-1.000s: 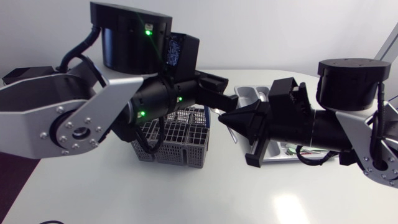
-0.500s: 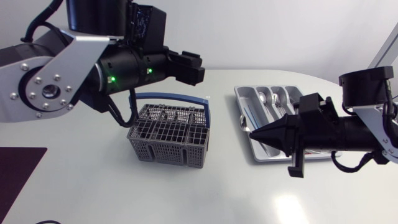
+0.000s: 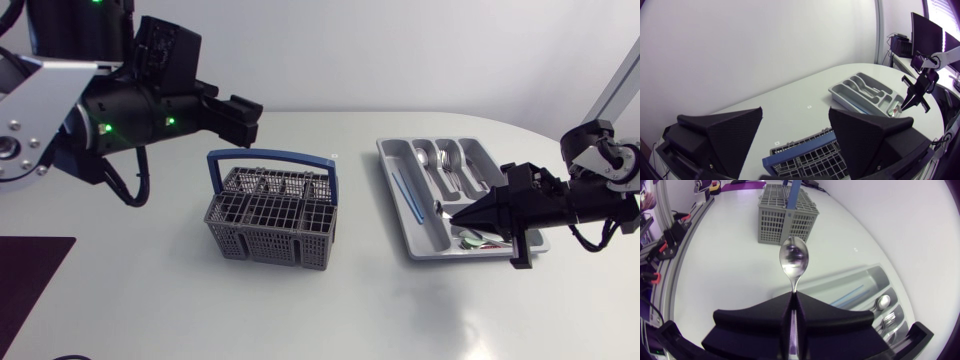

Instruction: Unload the cutlery basket into the drawer organizer.

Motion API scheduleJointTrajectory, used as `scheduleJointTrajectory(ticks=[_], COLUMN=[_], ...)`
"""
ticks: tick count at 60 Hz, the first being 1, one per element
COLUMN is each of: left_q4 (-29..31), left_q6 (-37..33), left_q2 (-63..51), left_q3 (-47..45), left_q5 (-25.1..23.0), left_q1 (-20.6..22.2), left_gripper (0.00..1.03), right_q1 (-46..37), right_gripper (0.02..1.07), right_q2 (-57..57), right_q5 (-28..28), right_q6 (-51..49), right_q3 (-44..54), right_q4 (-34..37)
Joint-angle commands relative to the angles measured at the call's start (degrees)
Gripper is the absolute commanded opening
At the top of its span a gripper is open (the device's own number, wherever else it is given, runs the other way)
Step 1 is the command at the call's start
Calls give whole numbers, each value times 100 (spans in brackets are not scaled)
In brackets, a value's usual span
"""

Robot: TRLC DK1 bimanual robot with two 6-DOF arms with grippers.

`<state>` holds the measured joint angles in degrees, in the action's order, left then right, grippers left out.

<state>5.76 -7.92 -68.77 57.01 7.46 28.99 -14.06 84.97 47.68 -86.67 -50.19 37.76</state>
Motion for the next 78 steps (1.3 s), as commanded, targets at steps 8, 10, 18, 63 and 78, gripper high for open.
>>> scheduleJointTrajectory(ticks=[8, 10, 18, 63, 78], left_q4=[110, 127, 127, 57, 57], left_q6=[-385, -403, -500, -632, -632], left_q2=[329, 347, 435, 681, 778], left_q3=[-481, -507, -736, -1298, -1377], left_q5=[-78, -96, -201, -456, -483], left_q1=[-342, -377, -517, -1124, -1185], left_gripper=[95, 95, 95, 95, 95], right_q1=[-738, -826, -1010, -808, -852], right_gripper=[8, 8, 8, 49, 69], right_q2=[1013, 1092, 1435, 1980, 1347], right_q5=[-251, -259, -637, -2061, -1780], right_q6=[-1739, -1897, -2486, -2697, -2293], right_q3=[-614, -658, -746, -131, -166], right_q4=[452, 452, 443, -1579, -1526])
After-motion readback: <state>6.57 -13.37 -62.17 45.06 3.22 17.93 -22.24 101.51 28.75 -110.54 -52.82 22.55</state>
